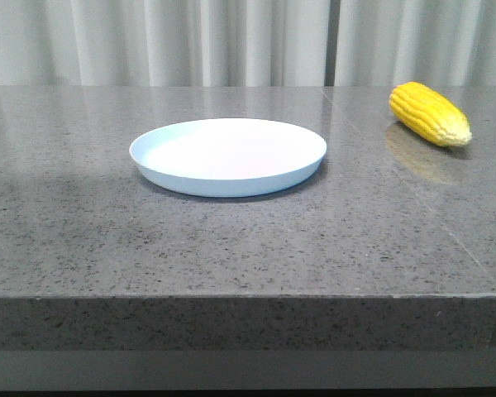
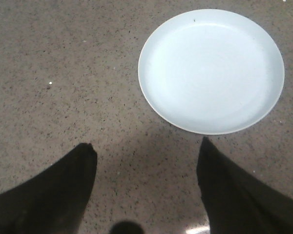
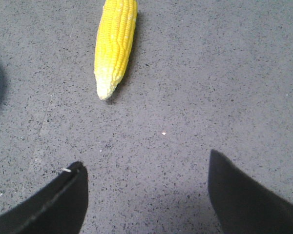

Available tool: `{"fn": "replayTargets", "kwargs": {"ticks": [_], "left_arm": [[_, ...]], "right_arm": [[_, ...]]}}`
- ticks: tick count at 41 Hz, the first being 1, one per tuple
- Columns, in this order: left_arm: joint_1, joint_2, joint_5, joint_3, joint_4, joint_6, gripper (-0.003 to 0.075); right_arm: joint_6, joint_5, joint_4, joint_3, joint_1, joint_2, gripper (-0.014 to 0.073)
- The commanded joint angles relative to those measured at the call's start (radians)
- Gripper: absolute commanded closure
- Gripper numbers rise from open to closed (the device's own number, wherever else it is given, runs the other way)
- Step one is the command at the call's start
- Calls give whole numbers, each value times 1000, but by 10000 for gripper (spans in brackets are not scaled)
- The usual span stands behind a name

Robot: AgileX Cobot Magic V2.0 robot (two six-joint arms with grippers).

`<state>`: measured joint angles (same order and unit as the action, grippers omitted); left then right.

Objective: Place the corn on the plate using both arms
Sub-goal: 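Lift the left gripper away from the plate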

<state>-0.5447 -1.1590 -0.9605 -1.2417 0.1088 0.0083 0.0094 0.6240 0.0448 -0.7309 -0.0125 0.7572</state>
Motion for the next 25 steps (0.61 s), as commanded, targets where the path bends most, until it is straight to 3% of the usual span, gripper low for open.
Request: {"fn": "replayTargets", "kwargs": {"ticks": [1, 14, 25], "left_arm": [[-8, 143, 95, 83, -8, -20, 279], [-8, 460, 121, 324, -12, -23, 279], [-8, 594, 120, 403, -12, -23, 279]], "right_arm": [[-9, -61, -13, -32, -8, 1, 52], [-9, -61, -13, -32, -8, 1, 52], [-9, -61, -13, -32, -8, 1, 52]]}}
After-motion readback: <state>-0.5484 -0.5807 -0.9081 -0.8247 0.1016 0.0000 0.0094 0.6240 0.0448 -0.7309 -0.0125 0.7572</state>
